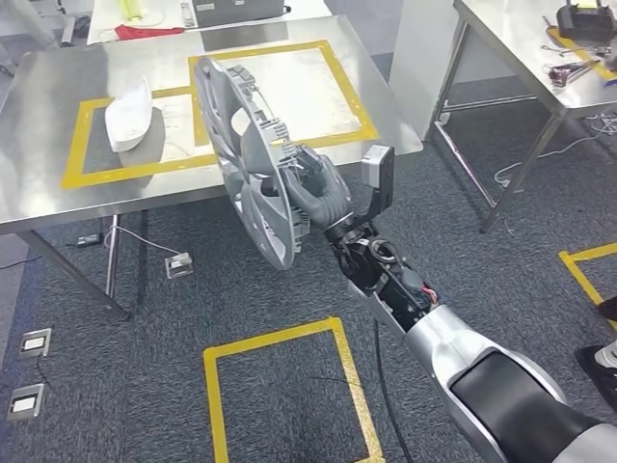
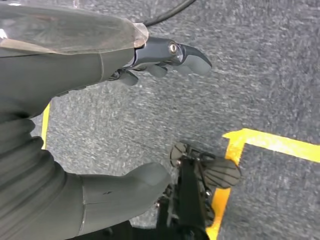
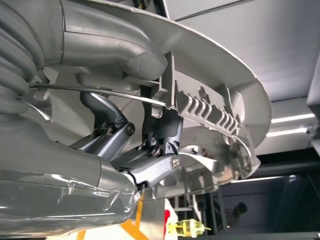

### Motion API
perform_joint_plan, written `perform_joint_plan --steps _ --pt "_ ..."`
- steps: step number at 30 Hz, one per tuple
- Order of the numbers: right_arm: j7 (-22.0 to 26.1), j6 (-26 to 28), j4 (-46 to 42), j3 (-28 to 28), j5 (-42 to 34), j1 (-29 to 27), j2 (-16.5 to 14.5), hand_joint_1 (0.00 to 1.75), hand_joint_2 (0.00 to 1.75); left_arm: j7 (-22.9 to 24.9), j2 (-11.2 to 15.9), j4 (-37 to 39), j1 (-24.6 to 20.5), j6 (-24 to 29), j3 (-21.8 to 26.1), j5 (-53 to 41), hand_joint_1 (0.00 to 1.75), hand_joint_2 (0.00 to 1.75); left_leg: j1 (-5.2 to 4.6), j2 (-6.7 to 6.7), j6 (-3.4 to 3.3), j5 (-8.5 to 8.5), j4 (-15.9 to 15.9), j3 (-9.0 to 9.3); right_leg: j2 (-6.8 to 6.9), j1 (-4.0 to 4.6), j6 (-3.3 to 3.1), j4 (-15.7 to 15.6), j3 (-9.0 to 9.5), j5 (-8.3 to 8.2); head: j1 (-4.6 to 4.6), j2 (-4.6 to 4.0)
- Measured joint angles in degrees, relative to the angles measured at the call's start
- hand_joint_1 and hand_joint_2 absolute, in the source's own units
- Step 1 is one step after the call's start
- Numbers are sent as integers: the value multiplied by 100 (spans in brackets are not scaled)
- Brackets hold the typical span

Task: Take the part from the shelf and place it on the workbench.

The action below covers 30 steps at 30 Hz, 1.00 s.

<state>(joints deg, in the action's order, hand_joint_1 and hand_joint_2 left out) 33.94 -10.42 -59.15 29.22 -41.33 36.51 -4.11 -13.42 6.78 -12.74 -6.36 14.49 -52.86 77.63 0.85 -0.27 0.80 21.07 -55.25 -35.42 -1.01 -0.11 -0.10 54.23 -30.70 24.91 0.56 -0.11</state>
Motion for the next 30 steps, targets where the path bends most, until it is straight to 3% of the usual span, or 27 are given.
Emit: perform_joint_plan --steps 3,5,6,8,9,10,11,13,15,18,20,22,24,25,26,28,30 --pt "-43 27 -45 -2 0 -5 3 175 175 0 -3 0 -5 -8 1 19 0 175 -18 -8 -105 56 104 63 -2 1 91 17 14 73 27 0" --pt "-56 32 -65 -2 0 -10 5 175 175 0 -8 0 -4 -8 1 31 0 175 -13 -6 -177 84 126 124 22 -16 144 284 -73 241 58 0" --pt "-61 32 -74 -2 0 -14 6 175 175 0 -10 0 -4 -8 1 35 0 175 -13 -4 -208 102 136 157 34 -24 163 604 -218 393 85 0" --pt "-66 31 -82 -1 0 -25 11 175 175 0 -9 0 -5 -8 1 42 0 175 -30 -4 -253 148 134 203 44 -29 188 1464 -675 713 134 0" --pt "-67 30 -83 0 0 -35 15 175 175 0 -8 0 -5 -8 1 45 0 175 -37 -7 -261 172 132 229 45 -32 195 1766 -867 772 149 0" --pt "-69 30 -83 2 0 -43 19 175 175 0 -6 0 -2 -7 1 49 0 175 -41 -13 -261 201 130 262 46 -35 197 1865 -967 719 163 0" --pt "-73 30 -83 3 0 -47 21 175 175 1 -7 0 3 -7 1 54 0 175 -43 -21 -255 233 126 302 48 -37 193 1725 -951 554 178 0" --pt "-79 30 -83 5 0 -45 23 175 175 2 -12 0 12 -6 1 60 0 175 -48 -36 -227 312 110 390 51 -38 166 987 -690 54 217 0" --pt "-80 32 -86 7 0 -18 26 175 175 2 -17 0 5 -6 1 59 0 175 -72 -48 -179 388 64 425 50 -28 126 344 -435 -216 231 0" --pt "-78 42 -92 7 0 8 29 175 175 2 -18 0 -5 -6 1 45 0 175 -71 -46 -99 456 39 421 34 -12 44 156 -349 -187 176 0" --pt "-81 49 -100 6 9 12 31 175 175 2 -20 0 -7 -6 1 40 0 175 -55 -27 -36 568 -148 347 26 -21 -15 120 -300 -174 143 0" --pt "-86 66 -105 8 42 18 31 175 175 2 -23 0 -10 -6 1 38 0 175 -41 -14 18 836 -811 -1 29 -28 -65 103 -253 -146 91 0" --pt "-94 107 -105 15 133 21 31 175 175 2 -26 0 -4 -6 1 30 0 175 -34 -13 49 1049 -1608 -504 32 -24 -92 104 -212 -102 50 0" --pt "-110 137 -110 22 205 28 31 175 175 2 -27 0 1 -7 1 21 0 175 -32 -13 53 1015 -1777 -661 29 -23 -96 104 -181 -74 40 0" --pt "-141 179 -124 30 288 47 31 175 175 2 -28 0 4 -9 1 9 0 175 -30 -12 48 864 -1705 -699 22 -24 -93 105 -140 -43 28 0" --pt "-265 304 -196 48 452 163 39 175 175 3 -22 0 1 -17 -1 -26 0 175 -28 -9 18 339 -962 -468 6 -29 -73 106 -52 29 9 0" --pt "-439 456 -321 57 560 394 71 175 175 15 -15 0 -17 -23 -3 -58 0 175 -48 -9 -23 17 -221 -184 -14 -10 -27 123 -15 102 -14 0"
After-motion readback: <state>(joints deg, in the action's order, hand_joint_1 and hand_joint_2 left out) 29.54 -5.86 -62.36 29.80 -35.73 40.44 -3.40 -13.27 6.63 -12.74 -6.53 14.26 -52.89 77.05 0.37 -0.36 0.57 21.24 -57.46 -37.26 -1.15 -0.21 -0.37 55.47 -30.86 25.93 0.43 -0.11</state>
